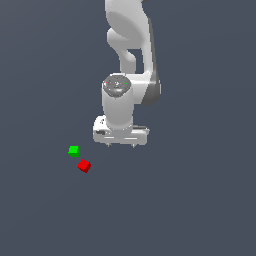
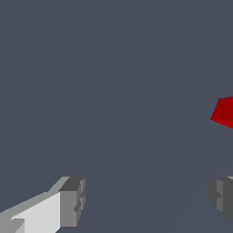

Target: Stack the red cube on top of the green cube.

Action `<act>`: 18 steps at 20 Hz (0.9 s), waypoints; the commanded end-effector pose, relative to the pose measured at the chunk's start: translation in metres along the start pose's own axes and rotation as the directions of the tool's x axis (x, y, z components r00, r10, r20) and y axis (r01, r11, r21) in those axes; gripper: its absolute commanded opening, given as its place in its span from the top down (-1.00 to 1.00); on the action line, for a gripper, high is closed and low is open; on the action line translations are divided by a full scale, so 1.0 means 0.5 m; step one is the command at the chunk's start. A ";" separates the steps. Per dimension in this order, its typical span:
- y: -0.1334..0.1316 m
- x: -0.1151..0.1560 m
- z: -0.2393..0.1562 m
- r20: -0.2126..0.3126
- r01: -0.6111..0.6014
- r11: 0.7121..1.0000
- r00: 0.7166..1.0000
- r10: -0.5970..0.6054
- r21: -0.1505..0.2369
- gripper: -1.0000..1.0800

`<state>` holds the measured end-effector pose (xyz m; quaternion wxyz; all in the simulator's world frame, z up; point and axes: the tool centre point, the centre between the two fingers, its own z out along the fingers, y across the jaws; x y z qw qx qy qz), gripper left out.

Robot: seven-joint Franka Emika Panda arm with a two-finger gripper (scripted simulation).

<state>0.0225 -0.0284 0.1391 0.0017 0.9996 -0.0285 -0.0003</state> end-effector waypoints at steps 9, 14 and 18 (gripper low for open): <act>0.204 0.079 0.085 0.000 -0.234 0.972 0.972 0.234 0.000 -0.92; 0.283 0.095 0.116 0.000 -0.319 0.948 0.948 0.319 0.002 -0.92; 0.323 0.101 0.131 0.000 -0.361 0.933 0.933 0.361 0.003 -0.92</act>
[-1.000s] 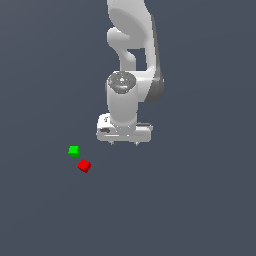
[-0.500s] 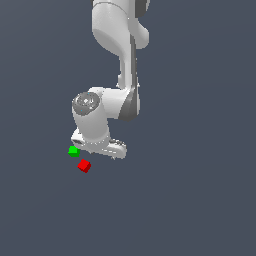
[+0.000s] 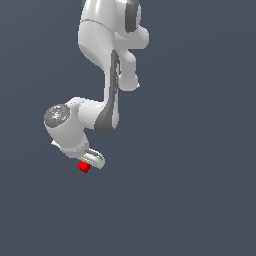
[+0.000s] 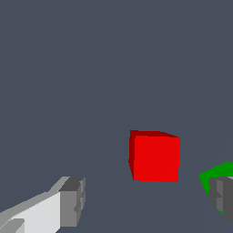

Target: Stack the red cube on top of the green cube.

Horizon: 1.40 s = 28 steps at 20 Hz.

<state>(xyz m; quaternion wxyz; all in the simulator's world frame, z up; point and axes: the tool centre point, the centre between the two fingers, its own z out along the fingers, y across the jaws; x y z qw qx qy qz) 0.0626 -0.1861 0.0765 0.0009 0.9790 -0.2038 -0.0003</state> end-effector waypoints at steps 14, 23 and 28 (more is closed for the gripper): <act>0.031 0.015 0.052 0.000 -0.039 0.999 0.999 0.039 0.001 -0.92; 0.032 0.016 0.115 0.000 -0.041 0.999 0.999 0.041 0.002 -0.92; 0.032 0.017 0.113 0.000 -0.041 0.999 0.999 0.041 0.002 1.00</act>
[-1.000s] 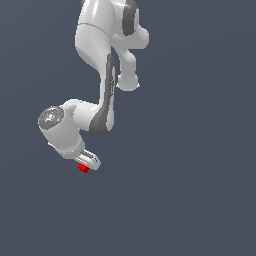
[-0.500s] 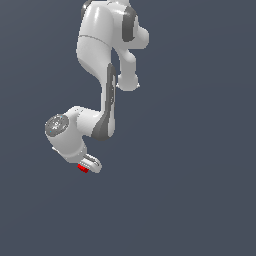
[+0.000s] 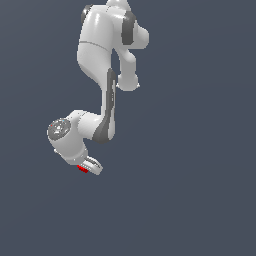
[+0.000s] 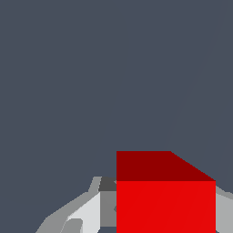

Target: Stack the red cube on top of the green cube.

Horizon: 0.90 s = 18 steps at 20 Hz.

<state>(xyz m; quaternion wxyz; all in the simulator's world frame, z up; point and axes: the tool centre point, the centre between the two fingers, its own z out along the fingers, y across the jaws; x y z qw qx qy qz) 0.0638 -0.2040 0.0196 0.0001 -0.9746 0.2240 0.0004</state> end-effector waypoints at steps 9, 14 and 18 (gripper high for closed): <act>0.000 0.000 0.000 0.000 0.000 1.000 1.000 0.000 0.000 1.00; 0.000 -0.001 -0.022 0.000 0.000 1.000 1.000 0.000 0.000 1.00; 0.000 -0.002 -0.066 0.000 0.000 1.000 1.000 0.000 0.000 1.00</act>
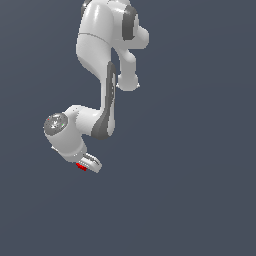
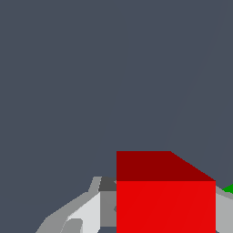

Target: Stack the red cube on top of the green cube.

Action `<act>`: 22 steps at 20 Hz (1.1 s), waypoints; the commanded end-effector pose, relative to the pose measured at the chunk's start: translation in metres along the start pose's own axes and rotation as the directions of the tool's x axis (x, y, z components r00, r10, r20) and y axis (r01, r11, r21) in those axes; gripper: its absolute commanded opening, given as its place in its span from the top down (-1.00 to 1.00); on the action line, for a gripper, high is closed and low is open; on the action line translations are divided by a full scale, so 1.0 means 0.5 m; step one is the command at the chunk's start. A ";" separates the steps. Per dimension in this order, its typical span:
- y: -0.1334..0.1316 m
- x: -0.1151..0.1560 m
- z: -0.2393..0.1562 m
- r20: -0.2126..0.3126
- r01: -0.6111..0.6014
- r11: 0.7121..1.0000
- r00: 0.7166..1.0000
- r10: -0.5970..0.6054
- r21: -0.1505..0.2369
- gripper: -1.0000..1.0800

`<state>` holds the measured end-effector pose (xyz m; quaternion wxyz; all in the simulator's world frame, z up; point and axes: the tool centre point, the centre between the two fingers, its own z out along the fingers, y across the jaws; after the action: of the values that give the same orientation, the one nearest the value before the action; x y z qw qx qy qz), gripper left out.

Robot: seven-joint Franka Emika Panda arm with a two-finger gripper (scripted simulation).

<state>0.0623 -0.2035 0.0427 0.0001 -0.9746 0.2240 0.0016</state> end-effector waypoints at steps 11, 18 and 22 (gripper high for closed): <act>0.000 0.001 -0.148 -0.003 0.000 1.000 1.000 0.000 0.001 1.00; 0.002 0.002 -0.152 -0.004 0.000 1.000 1.000 0.000 0.001 1.00; 0.015 -0.004 -0.144 -0.004 0.000 1.000 1.000 0.000 0.001 1.00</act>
<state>0.0598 -0.2068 0.1161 0.0001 -0.9747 0.2237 -0.0003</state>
